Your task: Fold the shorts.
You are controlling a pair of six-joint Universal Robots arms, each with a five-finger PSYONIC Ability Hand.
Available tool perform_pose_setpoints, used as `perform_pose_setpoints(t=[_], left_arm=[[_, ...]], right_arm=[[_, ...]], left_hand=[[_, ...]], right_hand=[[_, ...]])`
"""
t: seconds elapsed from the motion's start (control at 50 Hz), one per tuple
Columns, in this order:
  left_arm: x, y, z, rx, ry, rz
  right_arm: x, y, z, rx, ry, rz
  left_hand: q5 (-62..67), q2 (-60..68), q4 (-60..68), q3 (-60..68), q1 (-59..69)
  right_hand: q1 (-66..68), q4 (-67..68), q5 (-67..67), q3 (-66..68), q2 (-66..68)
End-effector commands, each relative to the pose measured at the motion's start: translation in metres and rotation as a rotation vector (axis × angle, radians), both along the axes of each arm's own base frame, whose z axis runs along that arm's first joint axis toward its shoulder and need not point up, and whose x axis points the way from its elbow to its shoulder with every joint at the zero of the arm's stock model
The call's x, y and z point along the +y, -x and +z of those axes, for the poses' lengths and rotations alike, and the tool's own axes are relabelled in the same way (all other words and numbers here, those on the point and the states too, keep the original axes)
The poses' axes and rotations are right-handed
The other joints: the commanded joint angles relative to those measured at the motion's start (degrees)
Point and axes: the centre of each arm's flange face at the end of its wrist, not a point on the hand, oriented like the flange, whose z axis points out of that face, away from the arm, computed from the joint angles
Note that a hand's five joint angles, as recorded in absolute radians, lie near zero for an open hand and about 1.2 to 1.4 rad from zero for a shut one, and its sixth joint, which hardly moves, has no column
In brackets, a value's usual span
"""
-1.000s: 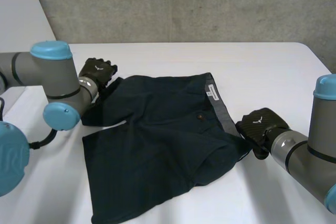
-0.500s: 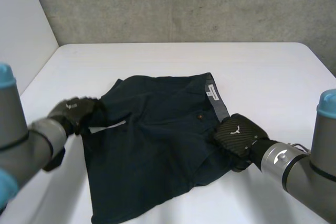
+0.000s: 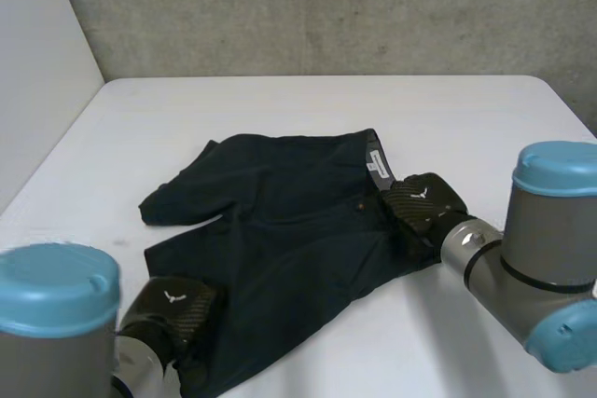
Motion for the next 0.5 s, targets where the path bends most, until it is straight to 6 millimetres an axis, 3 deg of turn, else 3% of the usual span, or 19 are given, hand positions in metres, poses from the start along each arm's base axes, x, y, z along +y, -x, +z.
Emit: perform_pose_setpoints(t=[0.02, 0.16, 0.34, 0.5], left_arm=[[0.002, 0.005, -0.013, -0.047, -0.028, -0.006], [0.006, 0.013, -0.009, -0.013, -0.021, -0.024], [0.009, 0.02, -0.011, -0.001, -0.032, -0.031], [0.019, 0.024, -0.014, -0.013, -0.038, -0.066]], right_arm=[[-0.001, 0.0, 0.001, 0.006, -0.041, -0.047], [0.0, -0.001, -0.003, 0.009, -0.05, -0.046], [0.001, -0.002, -0.002, 0.011, -0.047, -0.04], [0.0, -0.001, -0.001, 0.01, -0.044, -0.043]], left_hand=[[6.5, 6.7, 6.7, 6.7, 7.1], [8.2, 8.4, 8.4, 8.3, 8.8], [20.6, 20.8, 20.8, 20.8, 21.2], [20.4, 20.7, 20.6, 20.6, 21.1]], right_hand=[[24.5, 11.7, 14.0, 12.1, 12.8], [24.5, 11.7, 14.0, 12.1, 12.8], [24.5, 11.7, 14.0, 12.1, 12.8], [24.5, 11.7, 14.0, 12.1, 12.8]])
